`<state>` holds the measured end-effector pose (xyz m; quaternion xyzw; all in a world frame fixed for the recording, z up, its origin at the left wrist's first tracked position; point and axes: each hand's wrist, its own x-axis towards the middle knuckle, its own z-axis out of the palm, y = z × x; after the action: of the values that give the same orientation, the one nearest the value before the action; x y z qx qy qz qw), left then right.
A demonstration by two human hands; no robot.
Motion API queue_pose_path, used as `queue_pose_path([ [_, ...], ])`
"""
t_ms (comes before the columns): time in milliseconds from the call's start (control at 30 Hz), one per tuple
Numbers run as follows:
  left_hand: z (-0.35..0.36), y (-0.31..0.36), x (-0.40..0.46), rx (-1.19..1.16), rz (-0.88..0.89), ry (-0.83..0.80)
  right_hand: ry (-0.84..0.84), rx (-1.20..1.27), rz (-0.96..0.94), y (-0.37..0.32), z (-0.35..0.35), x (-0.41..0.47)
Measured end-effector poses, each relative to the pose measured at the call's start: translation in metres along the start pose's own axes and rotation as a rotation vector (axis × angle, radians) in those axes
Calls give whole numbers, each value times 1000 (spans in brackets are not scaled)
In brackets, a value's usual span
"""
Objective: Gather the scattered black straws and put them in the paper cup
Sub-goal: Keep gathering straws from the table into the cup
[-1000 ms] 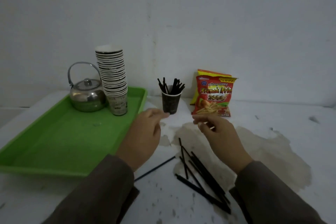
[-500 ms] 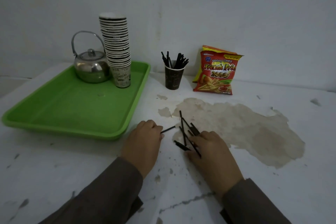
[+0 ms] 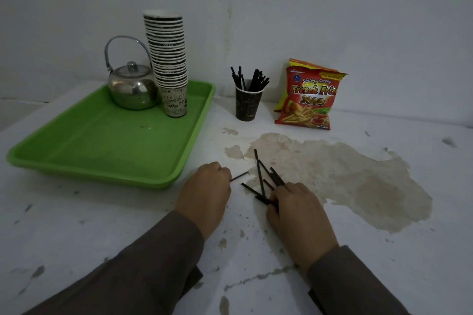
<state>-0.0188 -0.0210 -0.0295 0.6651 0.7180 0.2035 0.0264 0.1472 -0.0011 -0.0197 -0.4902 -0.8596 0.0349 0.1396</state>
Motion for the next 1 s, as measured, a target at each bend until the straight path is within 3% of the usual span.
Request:
queue_pose_path([
  [300,-6,9,-3,-112,-49,47,28,67,46,5,-4,-2],
  [733,-10,15,-6,-288,24,143,75,141,63,9,-7,3],
  [1000,-19,24,-9,-701,-21,156,101,666,160,6,-31,0],
])
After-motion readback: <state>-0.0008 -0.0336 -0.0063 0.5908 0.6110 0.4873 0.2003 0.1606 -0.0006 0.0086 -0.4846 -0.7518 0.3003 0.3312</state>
